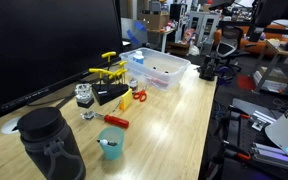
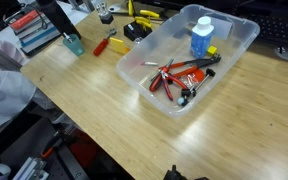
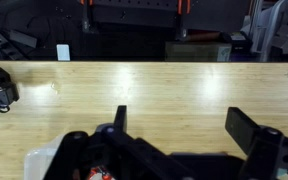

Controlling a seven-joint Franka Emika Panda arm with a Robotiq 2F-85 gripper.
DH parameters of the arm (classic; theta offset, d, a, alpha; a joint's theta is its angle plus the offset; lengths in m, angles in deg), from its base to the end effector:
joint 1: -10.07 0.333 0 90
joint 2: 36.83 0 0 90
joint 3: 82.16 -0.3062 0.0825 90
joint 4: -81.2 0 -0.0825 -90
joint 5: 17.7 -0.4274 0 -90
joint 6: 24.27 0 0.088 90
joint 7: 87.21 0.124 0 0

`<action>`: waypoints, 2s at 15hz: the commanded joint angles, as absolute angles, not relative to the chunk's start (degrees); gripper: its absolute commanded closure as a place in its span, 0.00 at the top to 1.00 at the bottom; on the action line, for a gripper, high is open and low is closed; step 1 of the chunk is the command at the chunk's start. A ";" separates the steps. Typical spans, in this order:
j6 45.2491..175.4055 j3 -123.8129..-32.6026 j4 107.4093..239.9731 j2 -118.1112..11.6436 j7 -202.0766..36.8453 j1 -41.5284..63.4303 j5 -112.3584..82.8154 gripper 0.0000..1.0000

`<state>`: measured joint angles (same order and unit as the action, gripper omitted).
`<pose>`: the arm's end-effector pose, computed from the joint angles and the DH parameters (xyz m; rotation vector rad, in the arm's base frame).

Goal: Put the screwdriver in the storage box

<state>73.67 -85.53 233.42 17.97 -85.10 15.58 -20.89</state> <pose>0.3167 0.0548 0.4798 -3.1309 -0.1347 -0.0122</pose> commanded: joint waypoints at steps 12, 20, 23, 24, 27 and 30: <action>73.54 -85.85 233.30 17.94 -85.42 15.11 -21.15 1.00; 92.69 -86.97 231.97 7.52 -85.56 14.97 -16.11 1.00; 101.45 -87.84 231.98 2.17 -85.91 16.41 -16.66 1.00; 98.68 -87.64 232.98 4.87 -85.14 16.11 -16.68 1.00; 99.45 -87.80 232.97 3.73 -85.03 16.26 -16.67 1.00; 99.28 -87.72 233.03 4.74 -85.04 16.24 -16.69 1.00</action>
